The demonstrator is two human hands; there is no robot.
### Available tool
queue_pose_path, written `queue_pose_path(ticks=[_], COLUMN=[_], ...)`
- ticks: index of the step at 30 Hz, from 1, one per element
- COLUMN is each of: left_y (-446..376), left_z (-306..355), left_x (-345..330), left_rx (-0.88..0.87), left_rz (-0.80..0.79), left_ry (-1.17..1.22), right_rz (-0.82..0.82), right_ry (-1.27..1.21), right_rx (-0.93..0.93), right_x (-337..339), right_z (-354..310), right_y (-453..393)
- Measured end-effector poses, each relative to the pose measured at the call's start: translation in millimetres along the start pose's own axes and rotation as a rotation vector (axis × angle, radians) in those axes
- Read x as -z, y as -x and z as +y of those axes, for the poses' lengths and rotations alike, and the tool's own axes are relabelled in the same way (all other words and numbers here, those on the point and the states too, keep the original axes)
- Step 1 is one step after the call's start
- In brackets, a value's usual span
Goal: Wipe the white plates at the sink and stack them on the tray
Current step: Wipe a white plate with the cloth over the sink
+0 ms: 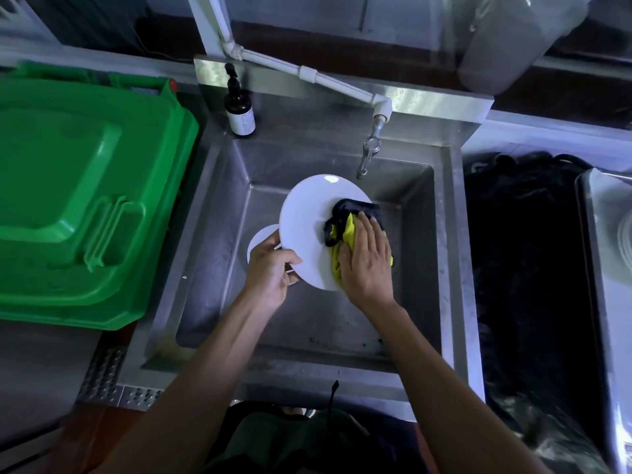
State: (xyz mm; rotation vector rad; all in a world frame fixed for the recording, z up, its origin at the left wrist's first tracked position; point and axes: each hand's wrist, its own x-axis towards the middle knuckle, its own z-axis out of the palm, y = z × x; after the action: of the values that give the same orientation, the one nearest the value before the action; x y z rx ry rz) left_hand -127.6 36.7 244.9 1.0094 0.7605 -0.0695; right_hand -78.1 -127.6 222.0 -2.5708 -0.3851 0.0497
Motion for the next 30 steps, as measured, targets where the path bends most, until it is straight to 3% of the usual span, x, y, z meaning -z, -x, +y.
queue_pose_path(ticks=[13, 18, 24, 30], left_y=[11.5, 7.9, 1.3, 2.1], left_z=[4.7, 10.0, 11.2, 17.9], left_x=[1.7, 5.9, 11.5, 12.8], left_rx=[0.006, 0.005, 0.024, 0.031], left_rz=[0.021, -0.023, -0.045, -0.079], left_ry=[0.017, 0.074, 0.041, -0.08], right_rz=[0.019, 0.025, 0.004, 0.011], right_ry=[-0.255, -0.155, -0.009, -0.041], right_rx=[-0.085, -0.004, -0.038, -0.089], right_x=[-24.1, -22.9, -19.6, -3.5], right_z=[-69.5, -48.4, -12.7, 19.3], right_y=[32.7, 38.4, 35.4, 8.4])
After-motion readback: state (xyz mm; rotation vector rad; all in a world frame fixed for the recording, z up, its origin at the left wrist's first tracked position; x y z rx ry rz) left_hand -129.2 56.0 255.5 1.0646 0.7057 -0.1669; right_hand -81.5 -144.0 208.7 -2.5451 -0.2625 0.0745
